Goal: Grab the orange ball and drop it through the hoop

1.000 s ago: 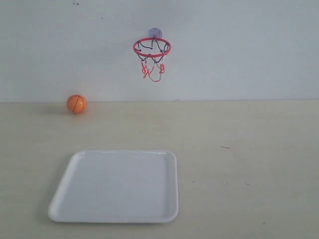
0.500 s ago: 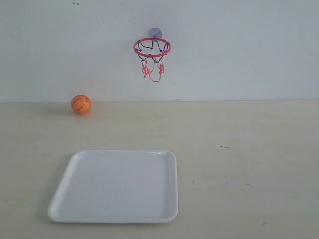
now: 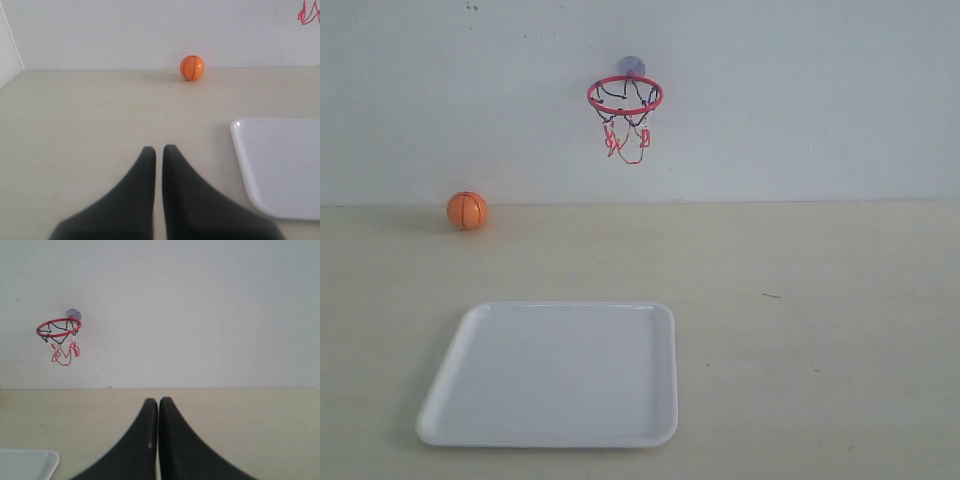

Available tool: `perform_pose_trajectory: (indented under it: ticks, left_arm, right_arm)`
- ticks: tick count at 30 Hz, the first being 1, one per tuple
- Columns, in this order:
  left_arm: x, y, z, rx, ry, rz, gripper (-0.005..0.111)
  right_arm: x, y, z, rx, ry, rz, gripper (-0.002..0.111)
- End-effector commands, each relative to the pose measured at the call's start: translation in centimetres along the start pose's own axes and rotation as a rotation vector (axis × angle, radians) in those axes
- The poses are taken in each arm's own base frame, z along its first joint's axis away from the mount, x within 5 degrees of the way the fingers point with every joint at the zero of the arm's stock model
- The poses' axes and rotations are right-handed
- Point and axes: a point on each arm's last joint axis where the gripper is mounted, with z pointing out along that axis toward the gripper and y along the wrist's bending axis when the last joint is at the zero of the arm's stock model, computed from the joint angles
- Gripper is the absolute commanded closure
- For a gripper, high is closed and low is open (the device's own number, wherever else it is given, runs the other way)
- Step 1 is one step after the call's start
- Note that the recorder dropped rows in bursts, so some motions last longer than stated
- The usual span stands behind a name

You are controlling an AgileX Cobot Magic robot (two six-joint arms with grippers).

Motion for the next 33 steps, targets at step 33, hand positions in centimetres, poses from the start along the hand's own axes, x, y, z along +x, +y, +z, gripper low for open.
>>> perform_pose_trajectory:
  ticks: [33]
  left_arm:
    - [0.1, 0.0, 0.0, -0.002, 0.001, -0.005, 0.103]
  right_arm:
    - [9.9, -1.1, -1.2, 0.054, 0.253, -0.094, 0.109]
